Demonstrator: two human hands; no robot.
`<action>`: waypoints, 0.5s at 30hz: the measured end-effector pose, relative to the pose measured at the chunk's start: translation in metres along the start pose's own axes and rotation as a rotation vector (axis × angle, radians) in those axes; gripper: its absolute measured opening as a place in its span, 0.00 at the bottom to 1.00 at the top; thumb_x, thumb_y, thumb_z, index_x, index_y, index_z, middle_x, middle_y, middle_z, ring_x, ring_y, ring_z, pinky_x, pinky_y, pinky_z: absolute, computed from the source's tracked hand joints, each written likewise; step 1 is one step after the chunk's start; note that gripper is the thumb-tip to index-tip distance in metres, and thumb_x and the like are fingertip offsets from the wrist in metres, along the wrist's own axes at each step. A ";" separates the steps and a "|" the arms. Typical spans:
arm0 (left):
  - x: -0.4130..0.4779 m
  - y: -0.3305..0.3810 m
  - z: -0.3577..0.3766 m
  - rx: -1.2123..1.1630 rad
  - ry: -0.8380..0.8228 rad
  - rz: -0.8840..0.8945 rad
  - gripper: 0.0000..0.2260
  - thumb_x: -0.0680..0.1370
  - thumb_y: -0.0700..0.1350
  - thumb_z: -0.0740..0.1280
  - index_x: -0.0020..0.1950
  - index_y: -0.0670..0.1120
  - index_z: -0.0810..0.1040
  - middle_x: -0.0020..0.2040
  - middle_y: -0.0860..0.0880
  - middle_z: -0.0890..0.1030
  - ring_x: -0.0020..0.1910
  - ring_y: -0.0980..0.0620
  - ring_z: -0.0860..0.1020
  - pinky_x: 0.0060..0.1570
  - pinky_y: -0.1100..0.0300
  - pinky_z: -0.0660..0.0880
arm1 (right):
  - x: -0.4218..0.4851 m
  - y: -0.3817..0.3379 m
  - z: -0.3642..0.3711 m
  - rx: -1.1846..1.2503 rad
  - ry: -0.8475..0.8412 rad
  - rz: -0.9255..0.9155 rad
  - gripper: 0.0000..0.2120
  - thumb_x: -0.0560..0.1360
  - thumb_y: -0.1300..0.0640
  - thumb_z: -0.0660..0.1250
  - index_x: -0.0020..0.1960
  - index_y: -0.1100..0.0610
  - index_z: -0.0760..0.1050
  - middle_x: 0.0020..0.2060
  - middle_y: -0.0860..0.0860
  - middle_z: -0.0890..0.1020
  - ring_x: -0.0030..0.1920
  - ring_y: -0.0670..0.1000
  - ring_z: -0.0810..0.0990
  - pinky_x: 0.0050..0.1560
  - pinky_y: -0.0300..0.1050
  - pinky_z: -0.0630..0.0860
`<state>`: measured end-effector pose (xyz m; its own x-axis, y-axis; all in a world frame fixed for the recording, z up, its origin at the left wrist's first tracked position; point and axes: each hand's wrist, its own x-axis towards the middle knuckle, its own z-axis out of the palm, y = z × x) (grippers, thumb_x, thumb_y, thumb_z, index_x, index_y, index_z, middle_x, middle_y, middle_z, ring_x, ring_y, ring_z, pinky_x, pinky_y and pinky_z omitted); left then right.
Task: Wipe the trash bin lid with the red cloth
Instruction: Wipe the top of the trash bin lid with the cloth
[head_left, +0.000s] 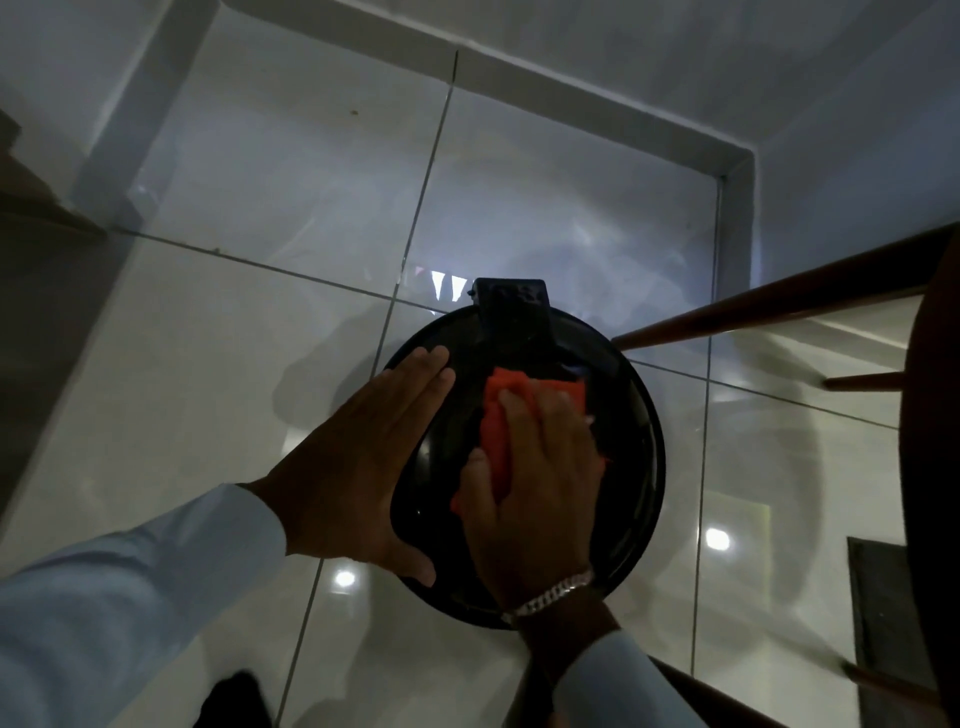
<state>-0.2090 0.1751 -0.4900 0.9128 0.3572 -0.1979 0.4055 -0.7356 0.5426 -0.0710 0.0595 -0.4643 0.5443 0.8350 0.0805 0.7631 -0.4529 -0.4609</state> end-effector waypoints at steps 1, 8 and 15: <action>0.000 0.000 0.001 -0.002 -0.001 0.005 0.68 0.55 0.79 0.67 0.79 0.45 0.39 0.81 0.49 0.39 0.79 0.50 0.39 0.76 0.51 0.46 | -0.006 -0.003 0.001 0.006 -0.047 -0.064 0.24 0.71 0.50 0.65 0.66 0.55 0.71 0.66 0.54 0.74 0.70 0.56 0.69 0.70 0.60 0.66; -0.001 0.000 0.000 -0.018 -0.007 -0.002 0.67 0.55 0.79 0.67 0.79 0.46 0.39 0.81 0.50 0.39 0.79 0.50 0.39 0.76 0.60 0.38 | -0.036 0.047 -0.022 -0.100 -0.182 -0.265 0.28 0.73 0.47 0.61 0.73 0.52 0.64 0.75 0.51 0.63 0.77 0.56 0.58 0.73 0.65 0.59; 0.000 -0.002 0.008 -0.022 0.032 0.014 0.68 0.54 0.80 0.67 0.79 0.45 0.39 0.81 0.48 0.41 0.80 0.49 0.41 0.74 0.48 0.50 | 0.002 0.002 0.002 -0.054 -0.081 -0.042 0.26 0.75 0.44 0.59 0.71 0.51 0.67 0.73 0.53 0.69 0.76 0.58 0.61 0.73 0.66 0.58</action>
<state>-0.2089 0.1721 -0.4971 0.9164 0.3651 -0.1640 0.3908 -0.7278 0.5635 -0.0692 0.0615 -0.4668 0.4832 0.8751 0.0260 0.8037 -0.4315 -0.4097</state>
